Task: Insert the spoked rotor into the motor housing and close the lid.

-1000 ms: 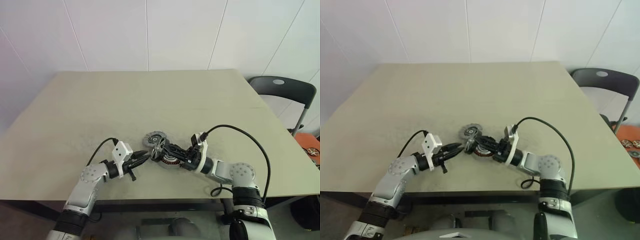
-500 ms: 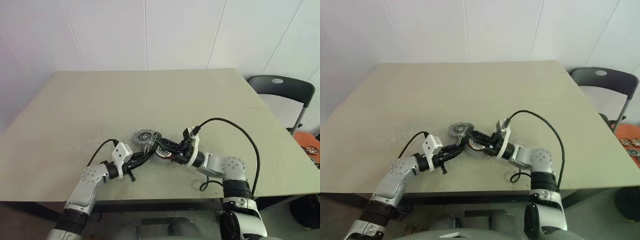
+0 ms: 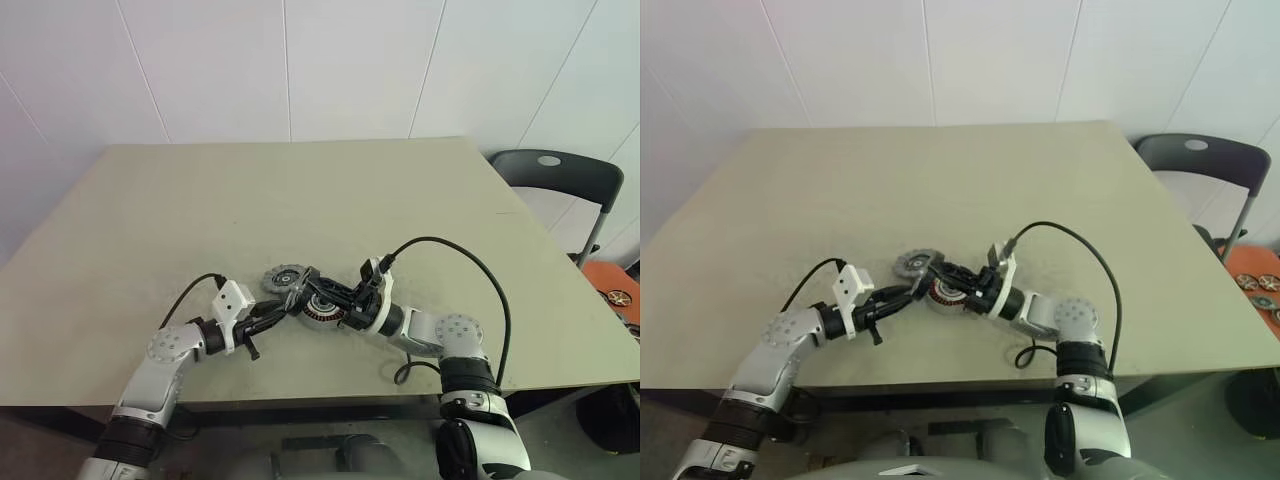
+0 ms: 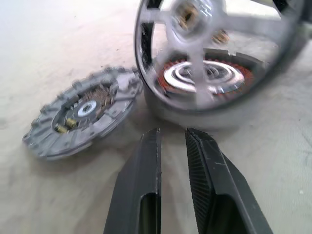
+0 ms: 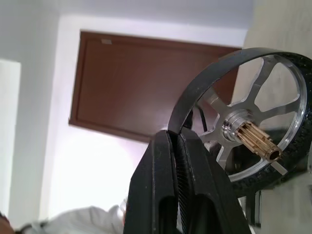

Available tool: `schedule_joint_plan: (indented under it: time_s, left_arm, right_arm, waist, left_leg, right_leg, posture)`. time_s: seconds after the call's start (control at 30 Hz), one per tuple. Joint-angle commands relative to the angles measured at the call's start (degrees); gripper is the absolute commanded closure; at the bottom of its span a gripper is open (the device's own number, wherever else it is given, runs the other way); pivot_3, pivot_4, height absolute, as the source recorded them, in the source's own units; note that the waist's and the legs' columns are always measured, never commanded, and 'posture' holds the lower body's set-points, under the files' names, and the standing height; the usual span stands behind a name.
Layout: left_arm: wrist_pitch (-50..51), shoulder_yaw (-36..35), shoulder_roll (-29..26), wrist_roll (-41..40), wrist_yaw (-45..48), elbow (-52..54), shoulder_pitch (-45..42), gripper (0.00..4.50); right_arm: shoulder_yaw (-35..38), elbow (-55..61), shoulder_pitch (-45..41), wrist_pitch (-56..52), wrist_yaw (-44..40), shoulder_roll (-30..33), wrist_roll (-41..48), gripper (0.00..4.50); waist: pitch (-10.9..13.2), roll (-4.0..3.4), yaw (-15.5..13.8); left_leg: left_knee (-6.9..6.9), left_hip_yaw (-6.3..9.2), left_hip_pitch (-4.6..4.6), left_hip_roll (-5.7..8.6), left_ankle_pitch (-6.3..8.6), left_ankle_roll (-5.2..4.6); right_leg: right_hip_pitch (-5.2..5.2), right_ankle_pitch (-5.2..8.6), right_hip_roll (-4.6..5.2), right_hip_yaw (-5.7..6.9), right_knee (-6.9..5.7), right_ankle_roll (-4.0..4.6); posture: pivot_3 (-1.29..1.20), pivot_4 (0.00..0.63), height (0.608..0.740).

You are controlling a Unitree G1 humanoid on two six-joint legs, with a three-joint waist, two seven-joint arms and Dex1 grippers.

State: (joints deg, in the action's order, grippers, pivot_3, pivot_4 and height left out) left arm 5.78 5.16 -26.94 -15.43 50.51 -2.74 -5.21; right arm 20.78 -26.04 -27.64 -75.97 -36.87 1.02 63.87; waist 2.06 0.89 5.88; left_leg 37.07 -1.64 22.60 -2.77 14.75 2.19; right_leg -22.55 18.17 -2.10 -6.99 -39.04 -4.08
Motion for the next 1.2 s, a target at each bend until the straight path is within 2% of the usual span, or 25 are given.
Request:
schedule_joint_plan:
  time_s: [0.03,0.23,0.37,0.43,0.63,0.83,1.2]
  left_arm:
    - [1.5,-1.7,-1.9,-1.3,1.0,3.4,0.0,3.58]
    - [2.7,-2.3,-2.7,-1.8,0.8,4.7,0.3,3.58]
    - [2.9,-2.1,-2.5,-1.4,0.4,4.8,0.0,3.58]
    - [2.9,-1.9,-2.2,-1.3,0.3,4.5,-0.5,3.58]
    - [2.7,-1.9,-1.8,-1.0,0.0,3.8,-1.1,3.58]
    - [2.5,-2.3,-1.9,-1.1,-0.3,4.0,-0.5,3.58]
    - [2.2,-1.9,-1.6,-1.0,-0.7,4.1,0.0,3.58]
  right_arm:
    - [3.2,0.1,-2.2,1.9,1.0,-0.8,2.6,4.5]
    - [5.8,0.1,-3.0,-0.5,1.9,-2.2,6.8,4.5]
    - [-1.5,3.4,-1.5,-3.3,2.2,-1.4,1.9,4.5]
    - [-2.3,2.9,-1.7,-3.0,1.7,-1.5,1.2,4.5]
    - [2.3,-1.7,-4.8,1.7,1.5,-3.0,3.1,4.5]
    - [5.2,0.2,-4.6,1.9,0.8,-2.5,6.0,4.5]
    - [4.5,4.7,2.1,0.1,0.2,3.0,5.5,4.5]
  waist:
    - [0.0,-0.01,0.0]
    - [0.0,-0.03,0.0]
    - [0.0,-0.07,0.2]
    - [0.0,-0.08,0.3]
    - [0.1,-0.09,0.2]
    - [0.1,-0.11,0.2]
    - [0.1,-0.12,0.2]
  left_leg:
    - [0.0,0.0,0.0,0.0,0.0,0.0]
    - [-0.01,0.0,0.03,-0.03,0.0,0.0]
    - [-0.04,0.0,0.02,-0.03,0.0,0.0]
    - [-0.05,0.0,0.02,-0.04,0.0,0.0]
    - [-0.02,-0.01,0.03,-0.03,0.0,0.0]
    - [-0.07,0.0,0.04,-0.02,0.0,0.0]
    - [-0.06,0.0,0.04,-0.03,0.0,0.0]
  right_leg:
    - [0.0,0.0,0.0,0.0,0.0,0.0]
    - [-0.01,-0.01,0.02,0.0,0.0,0.02]
    - [-0.03,-0.01,0.01,0.0,0.0,0.02]
    - [-0.05,-0.01,0.0,-0.01,0.0,0.02]
    - [-0.03,-0.01,0.02,0.0,0.0,0.02]
    - [-0.05,-0.01,0.01,0.0,0.01,0.03]
    - [-0.04,-0.01,0.01,-0.01,0.01,0.02]
  posture:
    - [0.0,0.0,0.74]
    - [0.0,0.0,0.74]
    - [0.0,0.0,0.74]
    - [0.0,0.0,0.74]
    - [0.0,0.0,0.74]
    - [0.0,0.0,0.74]
    - [0.0,0.0,0.74]
